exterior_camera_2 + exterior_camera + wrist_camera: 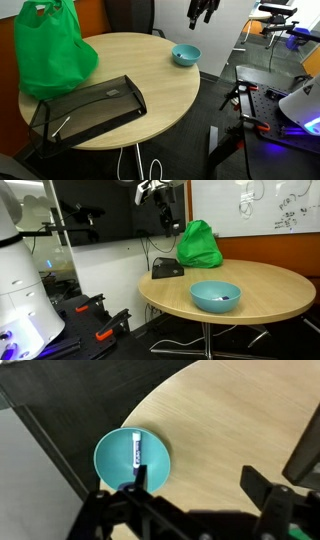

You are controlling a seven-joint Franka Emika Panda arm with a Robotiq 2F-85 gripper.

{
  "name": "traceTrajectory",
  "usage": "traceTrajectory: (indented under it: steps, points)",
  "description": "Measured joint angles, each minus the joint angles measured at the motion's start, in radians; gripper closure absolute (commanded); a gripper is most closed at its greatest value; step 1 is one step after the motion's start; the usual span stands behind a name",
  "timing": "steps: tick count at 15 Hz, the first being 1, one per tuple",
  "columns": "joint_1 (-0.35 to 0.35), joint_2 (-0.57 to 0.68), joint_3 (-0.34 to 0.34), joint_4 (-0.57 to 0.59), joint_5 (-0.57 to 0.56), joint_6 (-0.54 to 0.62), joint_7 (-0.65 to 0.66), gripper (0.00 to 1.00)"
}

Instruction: Remove the black marker from the bowl and put it on the table

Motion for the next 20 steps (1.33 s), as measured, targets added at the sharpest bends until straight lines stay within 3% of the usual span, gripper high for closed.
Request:
traceTrajectory:
  steps: [7,10,15,20]
  points:
    - [0.005,0.023,-0.007,0.025,0.000,-0.008,0.001,0.00]
    - [-0.007,0.065,-0.052,0.041,-0.012,0.026,0.034,0.00]
    - [-0.025,0.264,-0.161,0.111,0.022,0.190,-0.018,0.00]
    - [-0.010,0.522,-0.166,0.234,0.094,0.216,-0.079,0.00]
